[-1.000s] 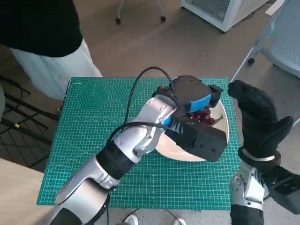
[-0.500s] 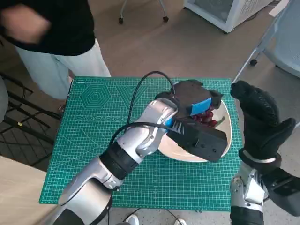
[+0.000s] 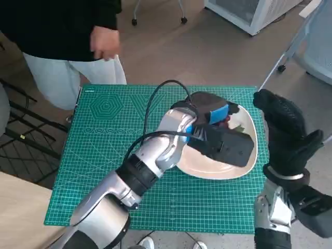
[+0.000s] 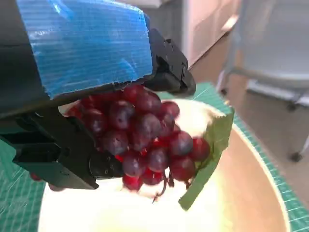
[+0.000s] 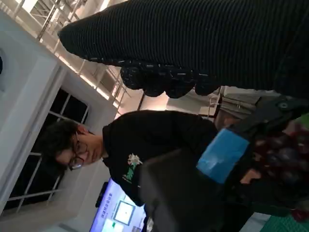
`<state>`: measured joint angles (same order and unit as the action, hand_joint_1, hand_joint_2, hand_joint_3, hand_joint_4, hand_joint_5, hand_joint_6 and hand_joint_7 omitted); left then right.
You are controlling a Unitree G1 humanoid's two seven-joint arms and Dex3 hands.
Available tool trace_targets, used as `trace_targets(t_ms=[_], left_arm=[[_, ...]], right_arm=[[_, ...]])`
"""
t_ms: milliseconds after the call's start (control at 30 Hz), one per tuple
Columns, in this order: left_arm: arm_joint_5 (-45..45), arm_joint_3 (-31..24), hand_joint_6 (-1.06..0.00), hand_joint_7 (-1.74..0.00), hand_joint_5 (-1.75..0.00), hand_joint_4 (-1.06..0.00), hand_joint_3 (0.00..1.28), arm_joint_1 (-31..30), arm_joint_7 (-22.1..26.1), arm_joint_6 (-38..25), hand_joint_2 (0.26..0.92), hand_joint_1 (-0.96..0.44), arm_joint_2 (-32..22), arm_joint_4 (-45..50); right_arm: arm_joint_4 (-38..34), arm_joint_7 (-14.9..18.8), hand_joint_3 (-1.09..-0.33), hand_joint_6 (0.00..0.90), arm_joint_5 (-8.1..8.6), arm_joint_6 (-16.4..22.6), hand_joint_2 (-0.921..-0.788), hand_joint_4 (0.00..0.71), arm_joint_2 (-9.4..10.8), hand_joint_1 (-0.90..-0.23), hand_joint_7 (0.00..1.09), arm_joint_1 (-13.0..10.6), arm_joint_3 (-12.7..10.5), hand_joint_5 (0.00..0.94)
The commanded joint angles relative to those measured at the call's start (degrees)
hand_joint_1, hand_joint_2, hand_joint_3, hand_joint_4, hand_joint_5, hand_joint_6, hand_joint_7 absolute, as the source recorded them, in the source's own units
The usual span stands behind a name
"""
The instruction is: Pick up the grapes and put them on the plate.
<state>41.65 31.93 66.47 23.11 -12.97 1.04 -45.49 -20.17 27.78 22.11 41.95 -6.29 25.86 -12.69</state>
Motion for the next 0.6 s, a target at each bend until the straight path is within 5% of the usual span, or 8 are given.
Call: trace_targets(t_ms=[33,600], left_arm=[[-0.6,0.3,-0.2,0.0,-0.1,-0.06,0.05,2.4,1.0,-1.8,0.782,-0.3,1.5,-1.9],[0.1,-1.0,-0.15,0.0,-0.01,-0.05,0.03,-4.3,-2.1,-2.4,0.872,-0.44,-4.5,10.7]], right_arm=[[-0.8,-0.4,-0.506,0.15,-0.38,-0.8,-0.921,0.297,0.0,-0.466,0.29,-0.4,0.4,0.0],[-1.6,0.0,-0.513,0.149,-0.29,-1.1,-0.921,0.294,-0.4,-0.466,0.29,0.1,0.9,0.0]])
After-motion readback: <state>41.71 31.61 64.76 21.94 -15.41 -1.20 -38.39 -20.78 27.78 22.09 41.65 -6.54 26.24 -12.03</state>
